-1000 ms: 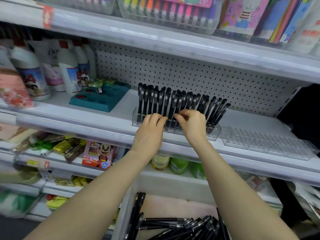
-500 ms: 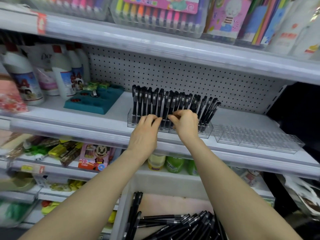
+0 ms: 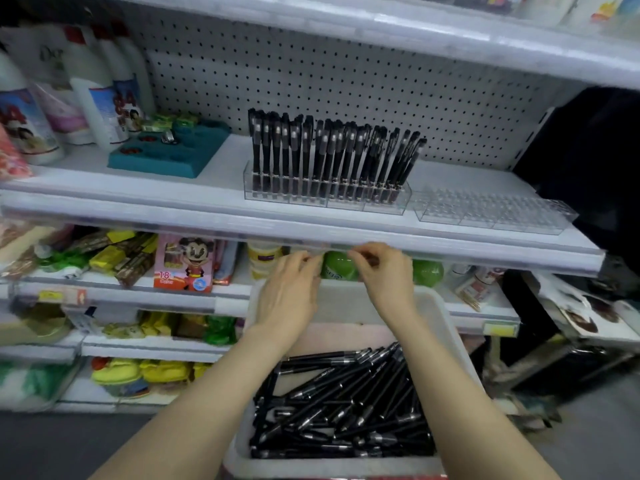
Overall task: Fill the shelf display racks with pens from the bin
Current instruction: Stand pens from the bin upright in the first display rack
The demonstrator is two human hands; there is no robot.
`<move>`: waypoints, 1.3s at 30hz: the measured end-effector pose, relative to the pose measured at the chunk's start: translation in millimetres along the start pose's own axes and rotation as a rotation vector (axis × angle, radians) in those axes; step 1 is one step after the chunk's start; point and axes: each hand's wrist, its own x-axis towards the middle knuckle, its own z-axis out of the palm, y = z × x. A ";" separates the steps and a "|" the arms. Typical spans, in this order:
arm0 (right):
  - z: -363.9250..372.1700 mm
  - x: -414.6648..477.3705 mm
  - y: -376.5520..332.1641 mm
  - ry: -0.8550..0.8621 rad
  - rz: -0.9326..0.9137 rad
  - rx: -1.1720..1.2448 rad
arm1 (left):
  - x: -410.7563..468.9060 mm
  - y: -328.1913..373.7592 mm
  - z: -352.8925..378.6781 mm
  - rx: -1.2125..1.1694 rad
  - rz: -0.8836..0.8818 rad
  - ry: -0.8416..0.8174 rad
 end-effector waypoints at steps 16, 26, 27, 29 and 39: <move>34.2 -65.7 48.1 -0.910 0.069 -0.106 | -14.3 -8.7 18.3 0.127 -0.064 -0.058; 11.3 -50.5 43.9 -0.338 0.483 0.555 | -18.5 9.5 3.6 0.002 0.071 -0.036; 6.6 -46.2 39.1 -0.287 0.491 0.630 | -17.2 13.1 0.7 0.001 0.109 -0.054; -0.7 -34.6 30.3 -0.217 0.483 0.743 | -14.4 17.4 -3.4 0.008 0.154 -0.090; -27.3 39.4 -3.1 -0.309 0.241 0.735 | 39.3 37.5 -31.7 0.085 0.115 0.123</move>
